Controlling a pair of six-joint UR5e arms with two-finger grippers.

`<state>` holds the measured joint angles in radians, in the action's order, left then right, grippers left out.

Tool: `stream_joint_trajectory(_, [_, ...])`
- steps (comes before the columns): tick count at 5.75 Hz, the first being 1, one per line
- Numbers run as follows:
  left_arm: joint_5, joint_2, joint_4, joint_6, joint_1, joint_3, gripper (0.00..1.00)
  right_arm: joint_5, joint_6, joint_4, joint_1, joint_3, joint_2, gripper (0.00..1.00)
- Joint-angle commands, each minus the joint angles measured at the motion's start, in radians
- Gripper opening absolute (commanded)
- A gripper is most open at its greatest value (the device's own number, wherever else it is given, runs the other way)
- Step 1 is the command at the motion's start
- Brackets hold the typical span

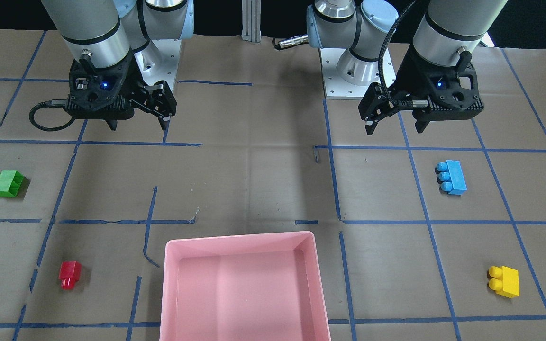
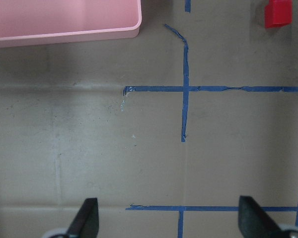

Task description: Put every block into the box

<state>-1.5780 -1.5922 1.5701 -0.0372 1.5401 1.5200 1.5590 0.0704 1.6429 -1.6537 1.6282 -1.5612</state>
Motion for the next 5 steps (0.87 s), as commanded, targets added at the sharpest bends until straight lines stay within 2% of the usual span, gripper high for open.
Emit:
stream_joint_trajectory(1, [0.007, 0.012, 0.002, 0.000, -0.005, -0.015, 1.00, 0.001, -0.003, 0.000, 0.000, 0.001, 0.003, 1.00])
stream_joint_trajectory(2, [0.004, 0.018, -0.001, 0.000, -0.020, -0.017, 1.00, 0.003, -0.010, 0.002, 0.000, -0.002, 0.006, 1.00])
stream_joint_trajectory(3, [-0.005, 0.034, 0.002, 0.022, -0.087, -0.003, 1.00, 0.009, -0.042, 0.006, 0.000, -0.004, 0.007, 1.00])
stream_joint_trajectory(4, [-0.007, 0.038, 0.005, 0.159, -0.182, 0.009, 1.00, 0.012, -0.047, 0.005, 0.002, 0.001, 0.007, 1.00])
stream_joint_trajectory(5, [-0.005, 0.038, 0.017, 0.204, -0.268, 0.012, 1.00, 0.010, -0.047, 0.003, 0.000, 0.001, 0.007, 1.00])
